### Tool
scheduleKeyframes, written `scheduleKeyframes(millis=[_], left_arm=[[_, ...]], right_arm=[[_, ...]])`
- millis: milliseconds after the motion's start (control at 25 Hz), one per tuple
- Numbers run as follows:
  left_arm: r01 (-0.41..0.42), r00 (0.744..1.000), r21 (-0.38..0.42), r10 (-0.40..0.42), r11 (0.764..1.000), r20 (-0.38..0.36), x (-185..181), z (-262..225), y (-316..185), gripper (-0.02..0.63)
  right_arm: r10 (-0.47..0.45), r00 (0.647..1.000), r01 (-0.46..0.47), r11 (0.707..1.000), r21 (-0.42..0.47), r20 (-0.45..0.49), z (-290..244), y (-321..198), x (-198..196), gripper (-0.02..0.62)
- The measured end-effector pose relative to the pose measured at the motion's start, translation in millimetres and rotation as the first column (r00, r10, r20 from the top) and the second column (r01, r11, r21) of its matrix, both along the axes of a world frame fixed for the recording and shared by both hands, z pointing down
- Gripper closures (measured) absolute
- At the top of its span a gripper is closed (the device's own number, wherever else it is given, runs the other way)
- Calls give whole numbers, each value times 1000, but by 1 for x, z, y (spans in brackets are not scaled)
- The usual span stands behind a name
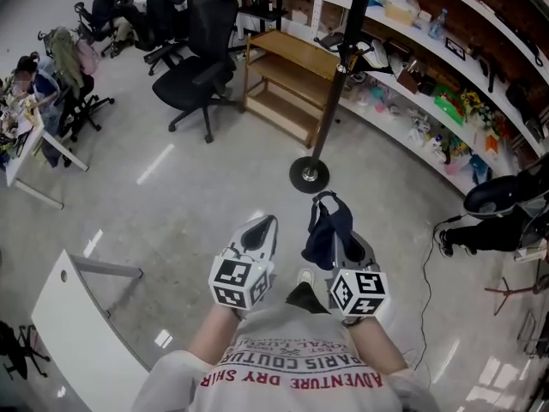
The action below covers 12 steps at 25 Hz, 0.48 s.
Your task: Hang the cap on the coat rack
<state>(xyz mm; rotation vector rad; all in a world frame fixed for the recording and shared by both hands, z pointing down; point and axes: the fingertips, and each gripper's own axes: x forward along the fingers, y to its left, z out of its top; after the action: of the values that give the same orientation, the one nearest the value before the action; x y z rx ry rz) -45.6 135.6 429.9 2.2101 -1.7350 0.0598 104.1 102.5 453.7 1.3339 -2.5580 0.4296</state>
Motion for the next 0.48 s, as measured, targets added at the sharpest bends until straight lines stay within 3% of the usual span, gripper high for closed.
scheduleKeyframes(millis=[480], left_arm=[[67,998,29,-67,997,2,27,-18,-150,600]], right_arm=[[-69,997,69,997,32,20,-18,-152,30,565]])
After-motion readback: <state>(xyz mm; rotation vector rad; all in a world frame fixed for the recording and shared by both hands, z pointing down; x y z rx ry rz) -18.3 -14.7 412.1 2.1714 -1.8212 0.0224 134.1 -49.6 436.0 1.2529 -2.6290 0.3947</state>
